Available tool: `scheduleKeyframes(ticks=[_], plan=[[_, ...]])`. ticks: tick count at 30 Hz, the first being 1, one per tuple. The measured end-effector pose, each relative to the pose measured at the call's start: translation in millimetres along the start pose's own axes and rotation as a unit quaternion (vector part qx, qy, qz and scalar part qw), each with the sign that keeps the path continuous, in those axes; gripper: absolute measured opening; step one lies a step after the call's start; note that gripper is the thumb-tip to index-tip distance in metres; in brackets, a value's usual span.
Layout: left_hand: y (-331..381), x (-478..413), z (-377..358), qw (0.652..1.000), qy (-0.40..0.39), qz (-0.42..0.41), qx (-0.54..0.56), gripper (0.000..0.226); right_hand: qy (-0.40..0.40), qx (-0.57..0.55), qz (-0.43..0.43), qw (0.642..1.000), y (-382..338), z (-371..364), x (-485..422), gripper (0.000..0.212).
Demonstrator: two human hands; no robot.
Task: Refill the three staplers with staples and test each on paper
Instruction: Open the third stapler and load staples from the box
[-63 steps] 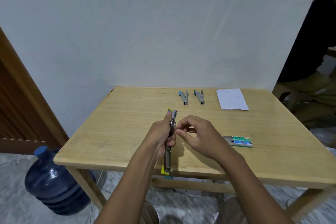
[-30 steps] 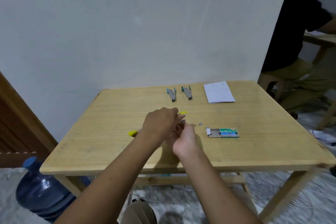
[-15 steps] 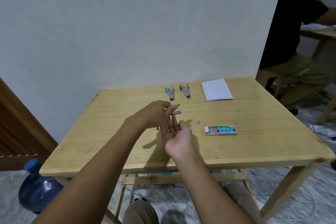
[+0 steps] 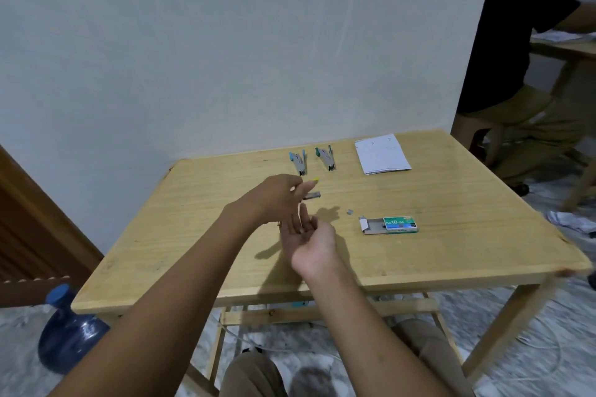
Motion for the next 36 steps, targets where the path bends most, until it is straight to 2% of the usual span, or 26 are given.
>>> scheduleKeyframes(ticks=[4,6,7,9,11,12,14,16,21,26,29,34,36], plan=[[-20.2,2.9,-0.5,0.986,0.038,0.041,0.159,0.051,0.003,0.105,0.037,0.994,-22.9,2.1,-6.0,0.025],[-31.5,5.2,-10.6,0.976,0.039,0.074,0.199,0.054,-0.005,0.25,0.102,0.963,-45.9,-3.5,-4.2,0.024],[-36.2,6.6,-16.6,0.972,0.034,0.088,0.214,0.057,-0.004,0.36,0.158,0.919,-61.5,-9.2,-0.4,0.025],[-44.3,8.8,-29.3,0.964,0.022,0.111,0.242,0.06,0.0,0.569,0.275,0.775,-90.8,-28.1,11.2,0.028],[-49.2,10.2,-40.7,0.959,0.011,0.125,0.254,0.058,-0.01,0.695,0.353,0.627,-109.6,-49.5,20.8,0.03],[-50.5,10.6,-46.0,0.957,0.006,0.13,0.258,0.054,-0.014,0.738,0.367,0.567,-115.8,-57.3,22.9,0.03],[-50.7,11.2,-55.1,0.958,-0.002,0.135,0.254,0.046,-0.001,0.806,0.356,0.473,-128.0,-65.3,18.6,0.031],[-48.7,11.4,-61.0,0.966,-0.005,0.133,0.224,0.047,0.014,0.849,0.326,0.415,-139.1,-68.1,10.3,0.032],[-50.2,7.5,-63.4,0.975,0.018,0.123,0.183,0.046,0.024,0.91,0.237,0.34,-146.3,-67.1,-6.9,0.035],[-51.3,6.8,-68.5,0.984,0.043,0.114,0.133,0.044,-0.015,0.925,0.19,0.329,-143.0,-65.1,-8.1,0.032],[-49.0,6.3,-68.8,0.988,0.052,0.11,0.098,0.042,-0.026,0.925,0.213,0.315,-148.0,-68.4,-4.6,0.035],[-49.7,7.2,-68.8,0.989,0.066,0.105,0.081,0.041,-0.032,0.896,0.286,0.338,-168.5,-77.0,16.4,0.035],[-49.4,7.7,-68.5,0.99,0.07,0.099,0.074,0.041,-0.012,0.888,0.328,0.322,-182.2,-81.8,32.4,0.027]])
Point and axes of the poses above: each hand's wrist, its own x-axis away from the middle knuckle, its own z-axis out of the back of the hand, y = z × x, the point moved 9 cm from there along -x, towards the middle knuckle, and after that the axes turned 5 degrees about -x, right-handed, at the moved point
